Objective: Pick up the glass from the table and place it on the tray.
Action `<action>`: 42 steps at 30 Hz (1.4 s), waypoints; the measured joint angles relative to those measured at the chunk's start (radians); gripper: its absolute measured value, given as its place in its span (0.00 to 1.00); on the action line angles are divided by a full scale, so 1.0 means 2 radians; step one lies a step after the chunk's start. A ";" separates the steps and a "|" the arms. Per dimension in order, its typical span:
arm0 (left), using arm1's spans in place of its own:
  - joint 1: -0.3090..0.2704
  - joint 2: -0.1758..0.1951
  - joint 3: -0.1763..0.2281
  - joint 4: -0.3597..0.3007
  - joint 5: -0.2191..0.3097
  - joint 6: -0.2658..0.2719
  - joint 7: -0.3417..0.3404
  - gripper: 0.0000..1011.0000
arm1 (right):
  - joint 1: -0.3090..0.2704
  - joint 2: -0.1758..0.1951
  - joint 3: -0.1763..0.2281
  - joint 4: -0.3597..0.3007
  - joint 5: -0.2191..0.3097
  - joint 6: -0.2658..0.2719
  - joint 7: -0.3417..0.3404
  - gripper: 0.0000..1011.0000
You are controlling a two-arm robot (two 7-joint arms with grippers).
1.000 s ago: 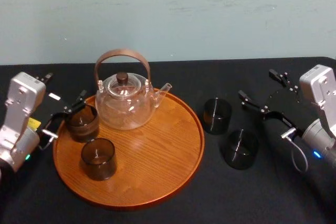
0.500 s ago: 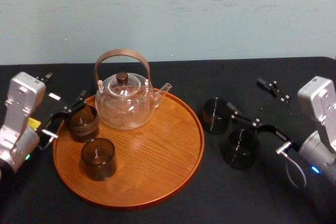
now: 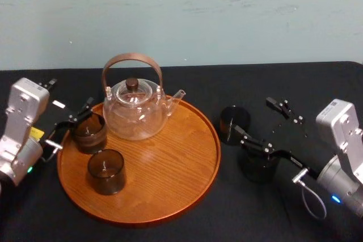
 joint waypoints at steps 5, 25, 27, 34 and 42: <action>0.000 0.000 0.000 0.000 0.000 0.000 0.000 0.99 | -0.013 -0.003 0.004 -0.008 -0.004 0.001 0.003 0.99; 0.000 0.000 0.000 0.000 0.000 0.000 0.000 0.99 | -0.061 -0.014 0.026 -0.020 -0.016 0.008 0.007 0.99; 0.000 0.000 0.000 0.000 0.000 0.000 0.000 0.99 | -0.065 -0.015 0.030 -0.020 -0.017 0.009 0.008 0.99; 0.000 0.000 0.000 0.000 0.000 0.000 0.000 0.99 | -0.072 -0.021 0.036 -0.019 -0.022 0.009 0.014 0.99; 0.000 0.000 0.000 0.000 0.000 0.000 0.000 0.99 | -0.076 -0.029 0.042 -0.016 -0.025 0.009 0.023 0.99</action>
